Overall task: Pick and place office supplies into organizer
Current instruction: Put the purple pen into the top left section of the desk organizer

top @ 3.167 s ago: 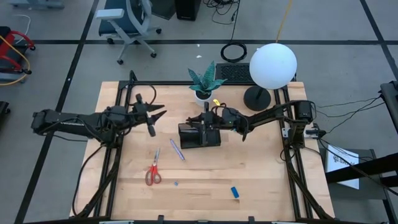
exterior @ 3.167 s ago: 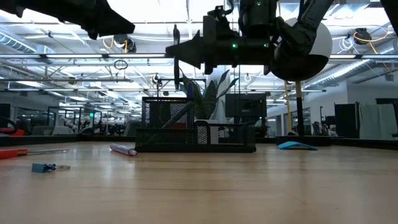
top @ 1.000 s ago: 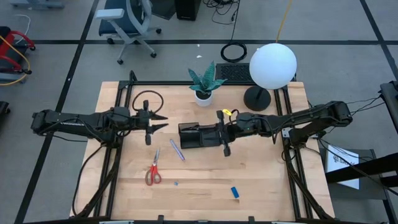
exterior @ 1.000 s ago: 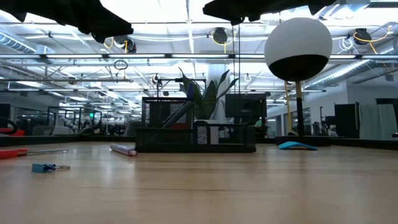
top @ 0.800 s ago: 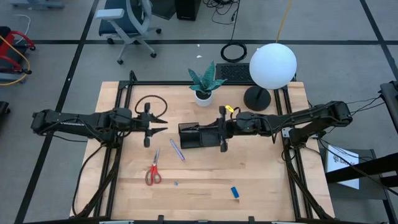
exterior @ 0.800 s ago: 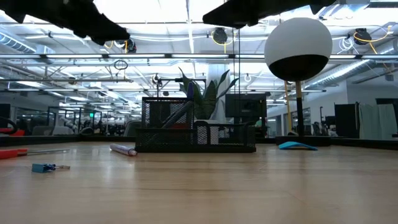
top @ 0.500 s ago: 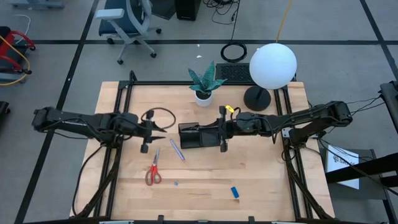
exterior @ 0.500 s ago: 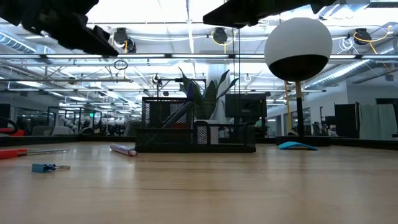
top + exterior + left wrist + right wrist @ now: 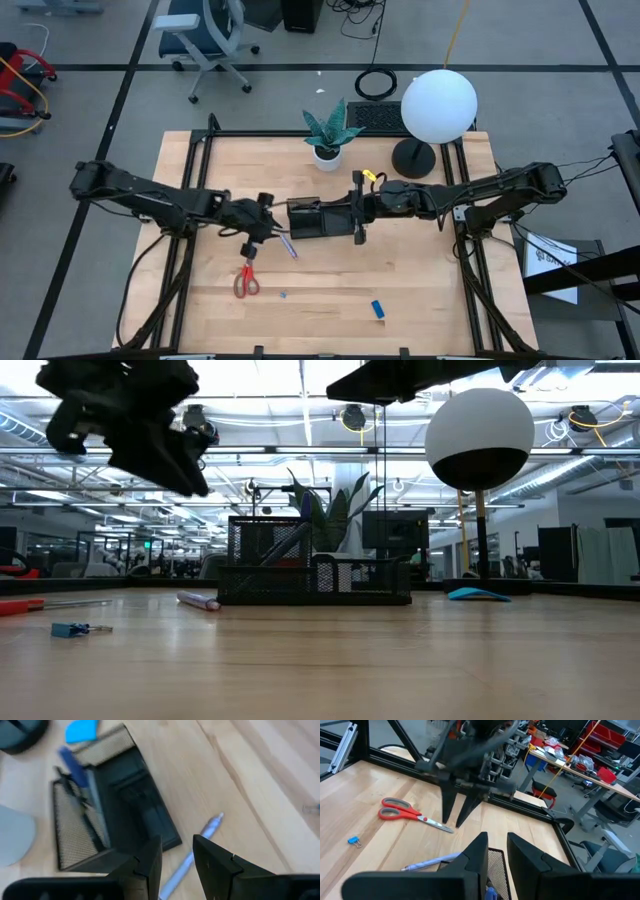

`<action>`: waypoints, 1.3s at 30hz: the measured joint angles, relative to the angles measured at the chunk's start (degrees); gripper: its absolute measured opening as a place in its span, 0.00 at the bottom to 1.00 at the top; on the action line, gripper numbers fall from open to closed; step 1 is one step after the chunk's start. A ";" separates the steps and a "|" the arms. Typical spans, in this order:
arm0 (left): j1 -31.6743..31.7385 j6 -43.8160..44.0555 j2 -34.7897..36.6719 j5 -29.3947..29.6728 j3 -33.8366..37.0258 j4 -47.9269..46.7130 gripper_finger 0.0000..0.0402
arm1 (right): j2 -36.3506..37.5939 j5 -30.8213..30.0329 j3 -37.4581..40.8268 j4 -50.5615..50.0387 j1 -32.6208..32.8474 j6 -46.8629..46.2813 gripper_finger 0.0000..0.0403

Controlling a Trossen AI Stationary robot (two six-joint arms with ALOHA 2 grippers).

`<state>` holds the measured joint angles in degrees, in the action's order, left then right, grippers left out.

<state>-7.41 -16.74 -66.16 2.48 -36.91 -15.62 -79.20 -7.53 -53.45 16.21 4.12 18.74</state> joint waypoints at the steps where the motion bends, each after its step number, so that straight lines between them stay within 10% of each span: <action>1: -0.32 -0.45 -1.67 0.07 -0.72 -0.52 0.30 | 0.00 0.00 0.00 -0.10 0.00 0.08 0.15; 21: -1.72 -10.03 -15.87 2.73 -9.50 -19.26 0.30 | -0.02 0.02 0.00 -1.31 -0.04 0.09 0.14; 39: -1.62 -19.45 -19.40 3.60 -9.44 -13.92 0.30 | -0.02 0.02 0.00 -1.07 -0.04 -0.11 0.13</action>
<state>-9.03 -36.19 -85.55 6.08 -46.35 -29.54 -79.22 -7.51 -53.45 15.14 4.08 18.63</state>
